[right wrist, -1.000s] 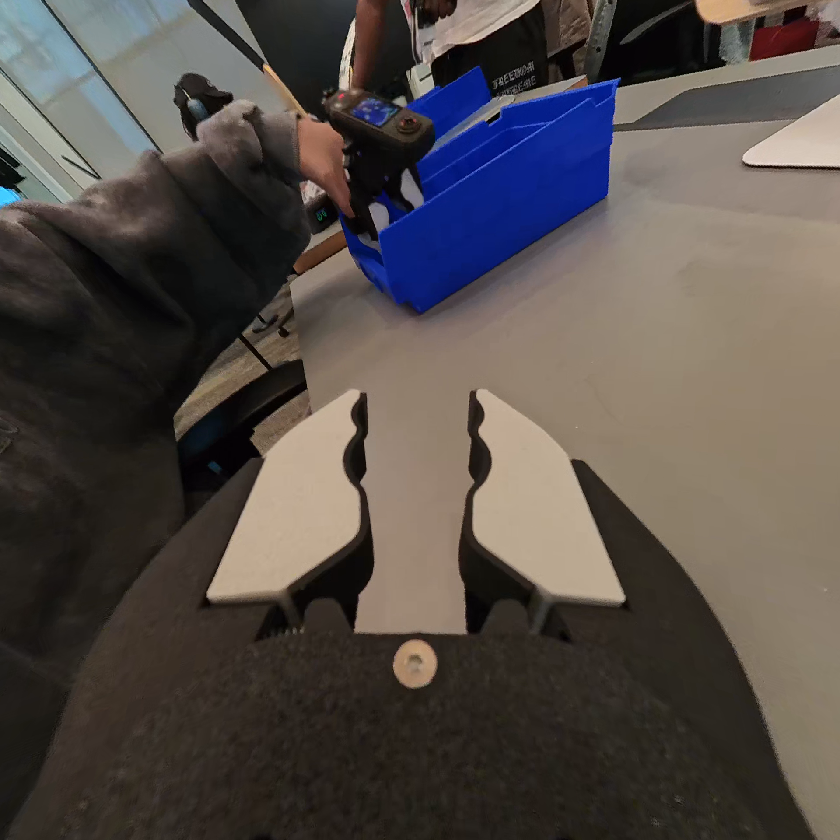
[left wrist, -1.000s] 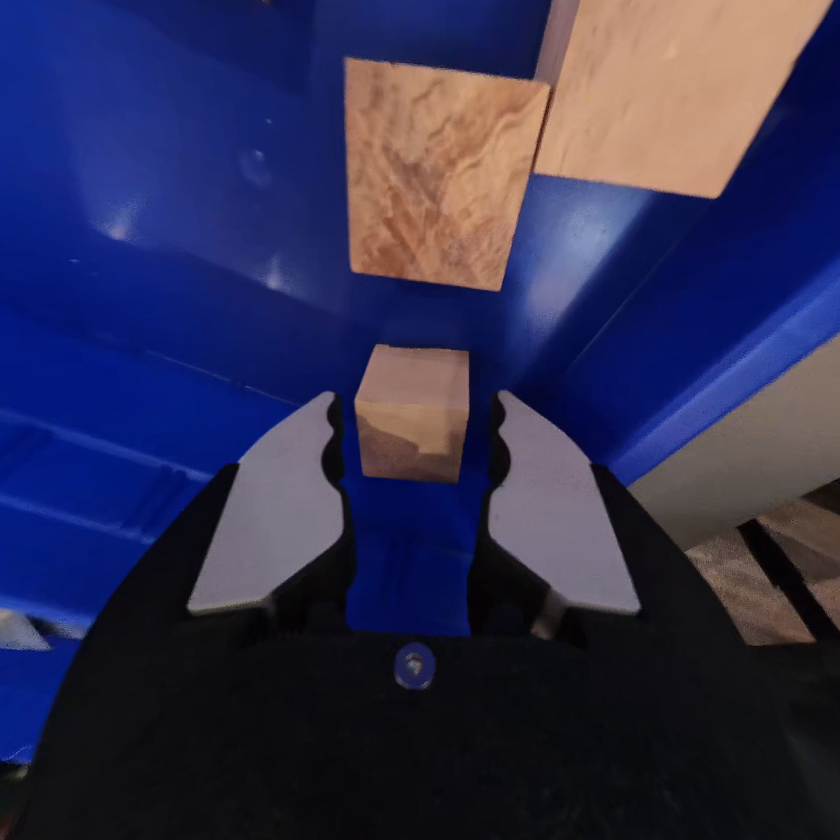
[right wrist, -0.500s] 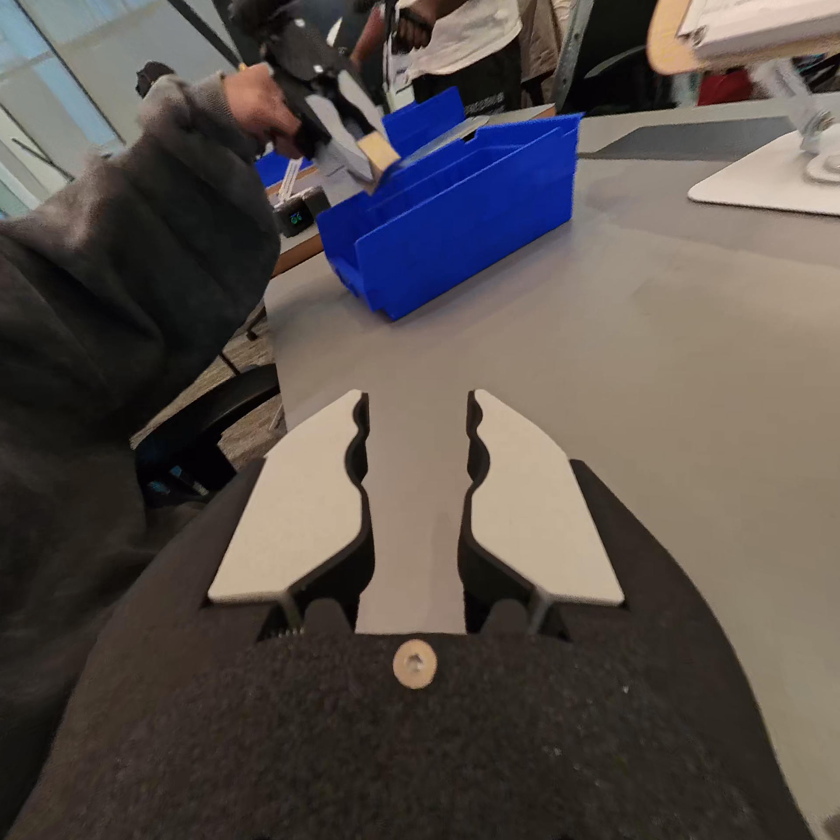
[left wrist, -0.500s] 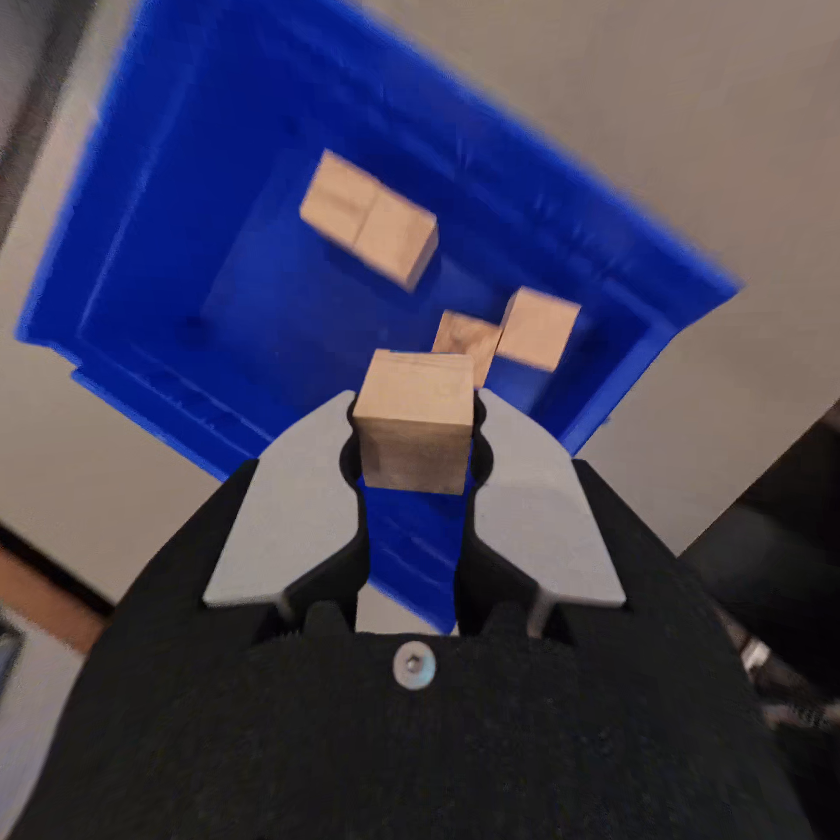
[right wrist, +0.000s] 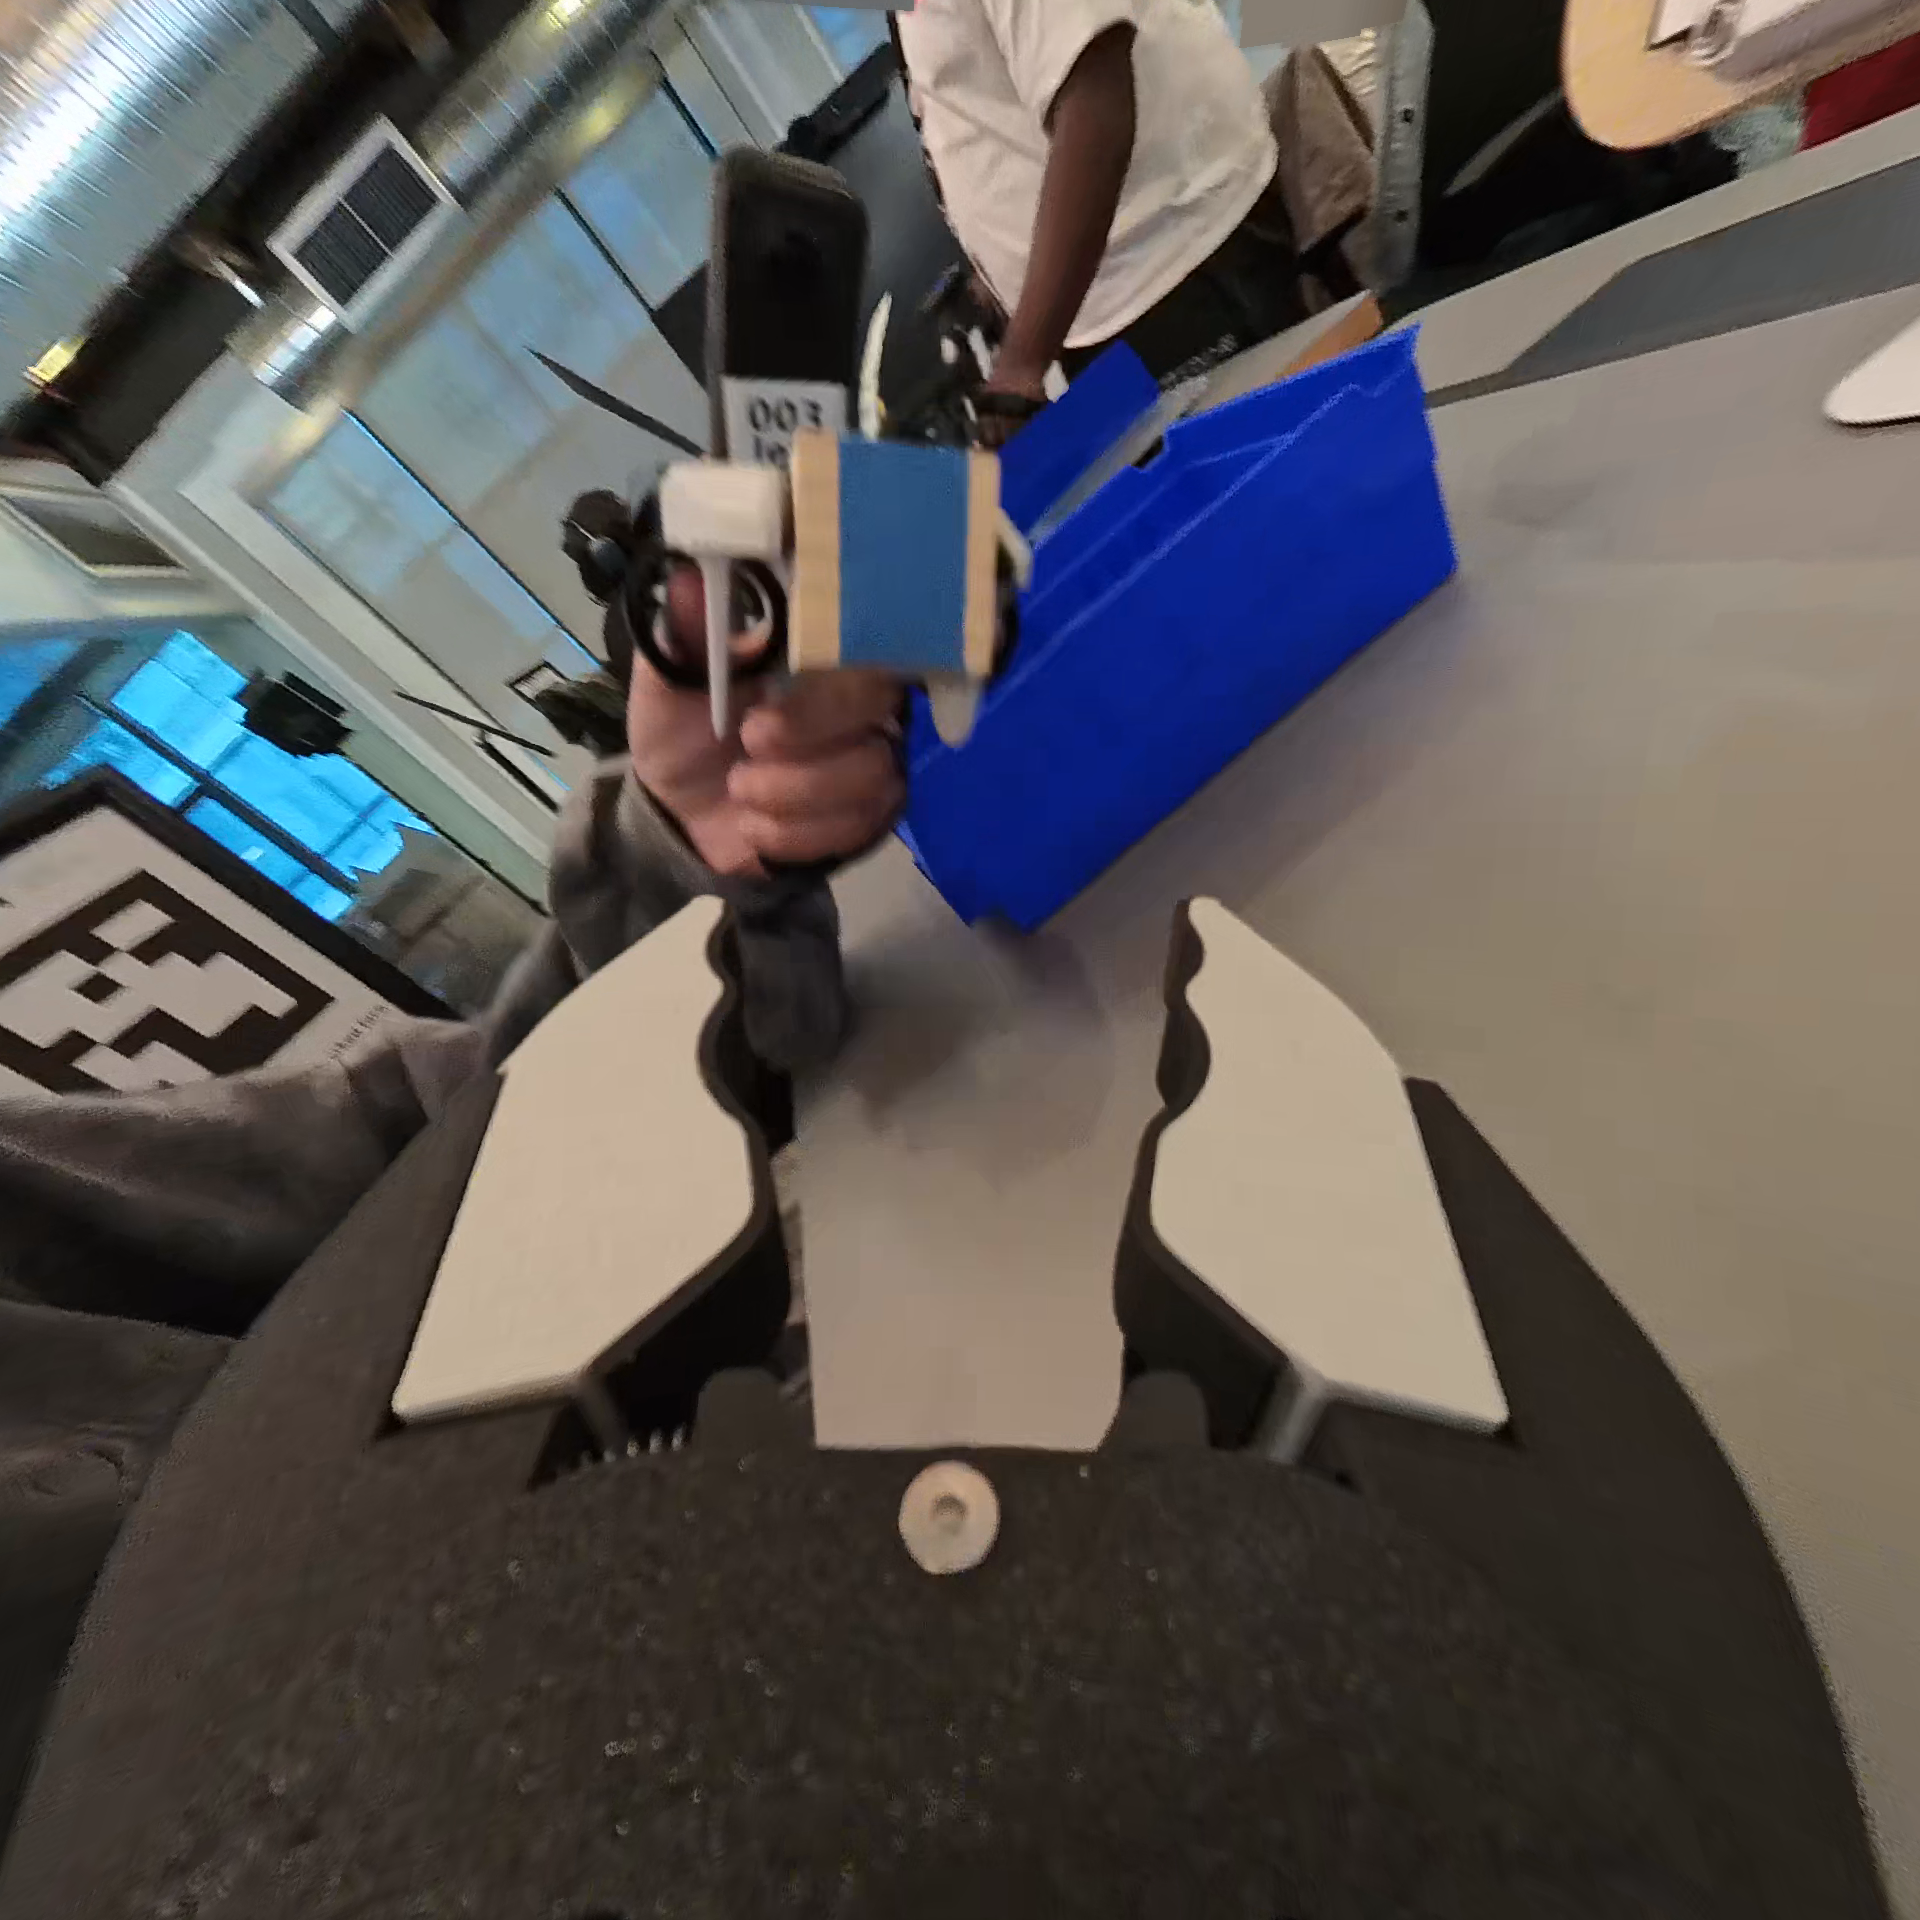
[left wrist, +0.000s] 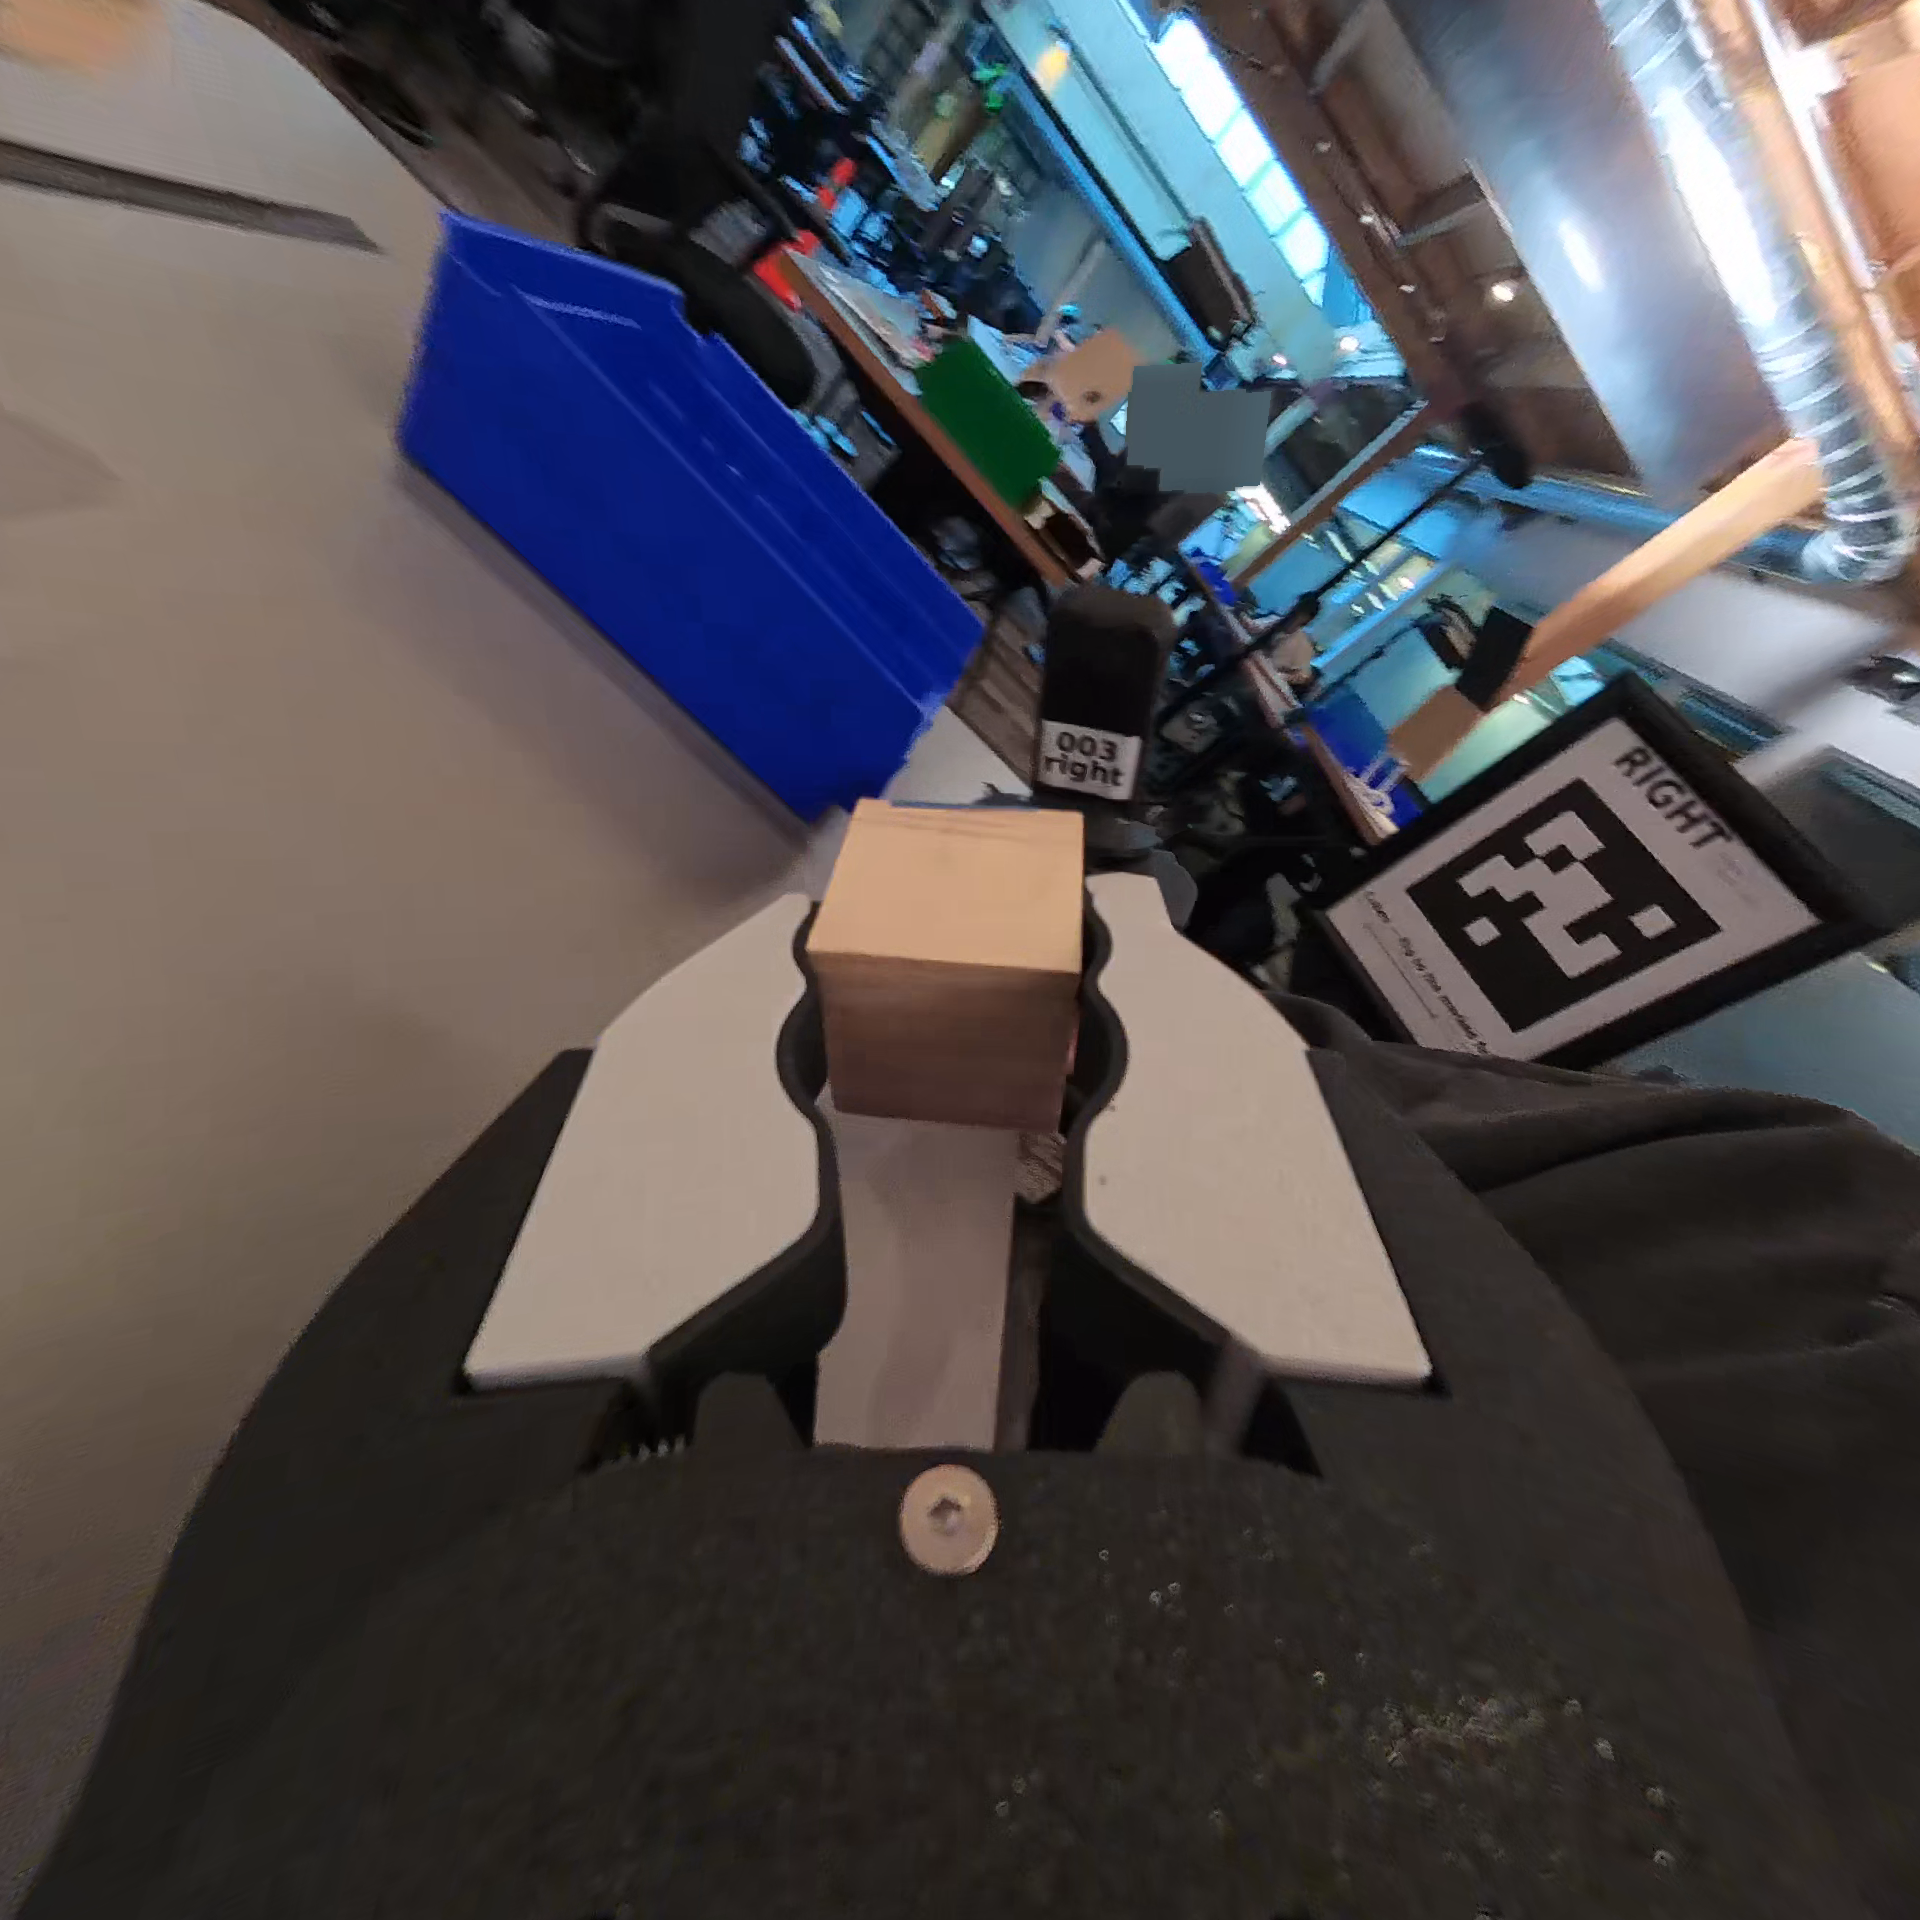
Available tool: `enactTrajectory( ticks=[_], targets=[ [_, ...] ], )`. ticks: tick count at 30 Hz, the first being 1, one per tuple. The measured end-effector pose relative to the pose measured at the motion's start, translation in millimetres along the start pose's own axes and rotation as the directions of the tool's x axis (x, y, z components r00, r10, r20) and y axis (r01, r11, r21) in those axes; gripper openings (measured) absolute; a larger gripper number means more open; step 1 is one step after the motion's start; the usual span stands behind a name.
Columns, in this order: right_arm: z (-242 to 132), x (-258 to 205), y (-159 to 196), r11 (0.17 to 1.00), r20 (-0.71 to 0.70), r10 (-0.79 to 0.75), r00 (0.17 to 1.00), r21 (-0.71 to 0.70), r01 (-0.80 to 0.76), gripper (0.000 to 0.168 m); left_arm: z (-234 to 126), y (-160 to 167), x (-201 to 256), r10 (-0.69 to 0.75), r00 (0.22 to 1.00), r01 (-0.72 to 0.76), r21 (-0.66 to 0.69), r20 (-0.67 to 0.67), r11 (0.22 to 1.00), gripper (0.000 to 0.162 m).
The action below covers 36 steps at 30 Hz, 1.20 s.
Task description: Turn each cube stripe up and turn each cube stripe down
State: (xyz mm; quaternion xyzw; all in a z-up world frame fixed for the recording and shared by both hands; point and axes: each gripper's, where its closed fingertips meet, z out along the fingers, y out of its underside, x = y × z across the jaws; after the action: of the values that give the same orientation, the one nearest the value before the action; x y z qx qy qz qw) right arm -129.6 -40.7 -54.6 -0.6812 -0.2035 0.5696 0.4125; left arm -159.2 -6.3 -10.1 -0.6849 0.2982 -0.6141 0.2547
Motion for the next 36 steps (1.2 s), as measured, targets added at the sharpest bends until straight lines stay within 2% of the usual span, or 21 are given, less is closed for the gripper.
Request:
enactTrajectory(
  ticks=[2,5,9,10,14,17,19,20,22,24,25,28,30,32,34,36],
  targets=[
    [8,-7,-7,0.999,0.046,0.039,0.998,0.029,-0.04,0.074,26,12,5,-0.001,0.999,0.0,-0.028,-0.041,1.0,0.044],
    [10,-5,-9,0.998,0.043,0.048,0.998,0.043,-0.05,0.069,46,21,3,0.014,0.999,-0.016,-0.049,-0.042,0.999,0.044],
    [3,-1,-9,0.995,0.057,0.079,0.995,0.059,-0.082,0.058,58,29,1,0.02,0.999,-0.023,-0.063,-0.048,0.998,0.044],
    [3,-1,-7,0.994,0.067,0.088,0.994,0.053,-0.091,0.047,61,33,2,0.014,0.998,-0.019,-0.073,-0.063,0.997,0.044],
    [0,0,-2,0.992,0.084,0.121,0.989,0.024,-0.123,0.045,64,36,2,-0.019,0.996,0.014,-0.063,-0.085,0.998,0.045],
    [-5,1,0,0.996,0.054,0.094,0.994,0.008,-0.094,0.045,43,26,9,-0.005,0.998,0.007,0.024,-0.062,1.0,0.072],
    [-11,2,-2,0.998,0.024,0.067,0.997,0.013,-0.067,0.045,23,31,9,0.045,0.998,-0.047,0.053,0.033,0.998,0.079],
    [-15,1,-4,0.998,0.015,0.054,0.998,0.024,-0.055,0.045,11,38,3,0.084,0.988,-0.092,0.059,0.128,0.994,0.079],
    [-23,1,-7,0.999,-0.008,0.027,1.0,0.037,-0.026,0.045,-14,58,-19,0.157,0.915,-0.197,0.072,0.372,0.978,0.077],
    [-30,4,-9,0.999,-0.049,-0.014,0.999,0.04,0.016,0.045,-36,82,-34,0.197,0.817,-0.276,0.067,0.542,0.959,0.071],
    [-33,6,-10,0.998,-0.077,-0.043,0.996,0.036,0.045,0.045,-42,93,-37,0.205,0.789,-0.281,0.043,0.58,0.959,0.071],
    [-48,10,-23,0.987,-0.188,-0.162,0.969,-0.011,0.163,0.045,-46,107,-30,0.246,0.769,-0.303,-0.002,0.59,0.953,0.07],
    [-77,16,-56,0.96,-0.335,-0.272,0.902,-0.028,0.279,0.045,-46,106,-29,0.287,0.75,-0.335,-0.033,0.596,0.942,0.069],
    [-122,34,-98,0.932,-0.54,-0.335,0.772,-0.07,0.355,0.045,-43,108,-30,0.312,0.743,-0.345,-0.061,0.593,0.937,0.068],
    [-172,65,-128,0.932,-0.711,-0.34,0.615,-0.165,0.324,0.045,-38,113,-30,0.312,0.76,-0.328,-0.078,0.57,0.941,0.067],
    [-213,103,-147,0.945,-0.815,-0.314,0.487,-0.219,0.242,0.045,-34,119,-33,0.301,0.772,-0.299,-0.099,0.559,0.949,0.067]
  ],
)
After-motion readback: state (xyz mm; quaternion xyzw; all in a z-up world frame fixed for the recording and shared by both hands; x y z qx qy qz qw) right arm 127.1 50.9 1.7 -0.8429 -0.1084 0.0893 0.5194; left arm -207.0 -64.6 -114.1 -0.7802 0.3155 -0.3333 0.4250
